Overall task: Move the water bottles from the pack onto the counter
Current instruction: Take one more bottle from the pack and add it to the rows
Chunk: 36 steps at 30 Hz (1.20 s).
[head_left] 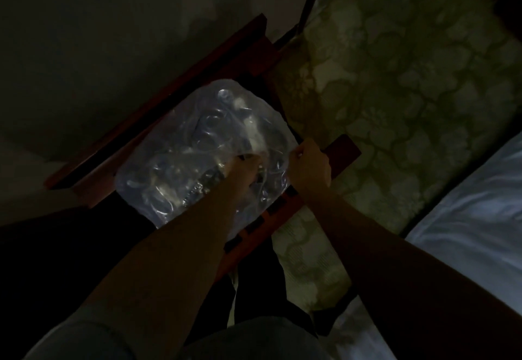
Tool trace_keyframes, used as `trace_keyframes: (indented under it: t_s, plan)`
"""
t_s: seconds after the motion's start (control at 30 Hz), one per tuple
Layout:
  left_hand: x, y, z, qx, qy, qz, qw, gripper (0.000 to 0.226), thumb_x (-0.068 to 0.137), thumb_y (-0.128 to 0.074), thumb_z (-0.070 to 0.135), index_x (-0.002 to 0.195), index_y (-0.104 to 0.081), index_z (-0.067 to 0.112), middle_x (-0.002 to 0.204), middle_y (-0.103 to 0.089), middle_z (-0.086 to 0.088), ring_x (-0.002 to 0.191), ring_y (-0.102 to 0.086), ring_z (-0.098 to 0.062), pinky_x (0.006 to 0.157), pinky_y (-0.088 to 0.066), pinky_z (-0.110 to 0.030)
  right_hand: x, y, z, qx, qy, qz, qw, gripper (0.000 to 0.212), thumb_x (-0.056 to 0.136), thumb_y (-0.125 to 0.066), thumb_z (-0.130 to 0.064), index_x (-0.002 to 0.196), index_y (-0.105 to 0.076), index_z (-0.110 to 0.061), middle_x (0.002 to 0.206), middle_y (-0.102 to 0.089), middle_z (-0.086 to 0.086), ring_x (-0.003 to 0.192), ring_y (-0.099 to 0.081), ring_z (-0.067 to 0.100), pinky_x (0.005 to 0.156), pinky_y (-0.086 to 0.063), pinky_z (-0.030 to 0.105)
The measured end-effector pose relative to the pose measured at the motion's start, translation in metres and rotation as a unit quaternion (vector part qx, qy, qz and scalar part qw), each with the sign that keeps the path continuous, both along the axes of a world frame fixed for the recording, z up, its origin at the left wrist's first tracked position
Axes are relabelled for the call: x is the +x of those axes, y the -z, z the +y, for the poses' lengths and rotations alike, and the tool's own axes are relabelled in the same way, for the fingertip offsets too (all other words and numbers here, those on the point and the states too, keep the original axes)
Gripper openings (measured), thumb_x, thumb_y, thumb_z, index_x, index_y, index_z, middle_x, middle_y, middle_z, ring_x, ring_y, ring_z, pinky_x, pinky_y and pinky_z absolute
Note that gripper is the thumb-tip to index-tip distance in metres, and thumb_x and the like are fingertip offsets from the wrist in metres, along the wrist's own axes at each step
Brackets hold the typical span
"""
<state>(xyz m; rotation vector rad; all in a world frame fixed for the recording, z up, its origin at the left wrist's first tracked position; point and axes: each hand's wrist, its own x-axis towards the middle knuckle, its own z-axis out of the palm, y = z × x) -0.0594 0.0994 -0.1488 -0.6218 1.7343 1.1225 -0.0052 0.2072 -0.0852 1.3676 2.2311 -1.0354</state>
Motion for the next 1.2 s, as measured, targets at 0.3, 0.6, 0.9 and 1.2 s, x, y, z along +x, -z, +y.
trace_keyframes:
  t_s: [0.3,0.6,0.9,1.2]
  plan:
    - [0.015,-0.047,-0.026,-0.059,0.007,-0.013,0.998,0.047,0.084,-0.070,0.030,0.123,-0.060,0.005,0.121,-0.064,-0.016,0.110,-0.063,-0.032,0.095,-0.053,-0.048,-0.001,-0.004,-0.001,0.012,-0.003,-0.011,1.000,0.028,0.099,-0.043,-0.015,0.122,-0.048,0.000,0.116,-0.061,0.022,0.103,-0.061,0.035,0.075,-0.044,0.036]
    - [0.021,-0.095,-0.057,-0.084,0.030,0.062,0.994,0.026,0.080,-0.071,0.033,0.087,-0.069,0.007,0.085,-0.071,-0.011,0.083,-0.069,-0.027,0.084,-0.059,-0.045,0.013,-0.007,-0.010,0.038,-0.021,-0.026,0.999,0.033,0.099,-0.043,-0.014,0.127,-0.044,0.002,0.120,-0.059,0.025,0.106,-0.061,0.037,0.073,-0.041,0.036]
    - [0.024,-0.143,-0.090,-0.020,0.072,0.059,0.995,0.040,0.091,-0.064,0.030,0.119,-0.064,0.001,0.107,-0.067,-0.011,0.091,-0.066,-0.024,0.065,-0.054,-0.021,0.015,-0.029,-0.013,0.019,-0.048,-0.059,0.997,0.047,0.097,-0.050,-0.020,0.136,-0.034,0.001,0.127,-0.054,0.025,0.115,-0.056,0.040,0.087,-0.047,0.043]
    - [0.048,-0.192,-0.136,0.043,0.059,0.074,0.995,0.043,0.091,-0.064,0.038,0.116,-0.064,0.003,0.115,-0.068,-0.017,0.103,-0.066,-0.031,0.091,-0.054,-0.039,0.032,-0.094,-0.066,-0.018,-0.036,-0.106,0.994,0.056,0.093,-0.044,-0.057,0.127,-0.050,-0.012,0.109,-0.062,0.011,0.093,-0.063,0.028,0.079,-0.053,0.036]
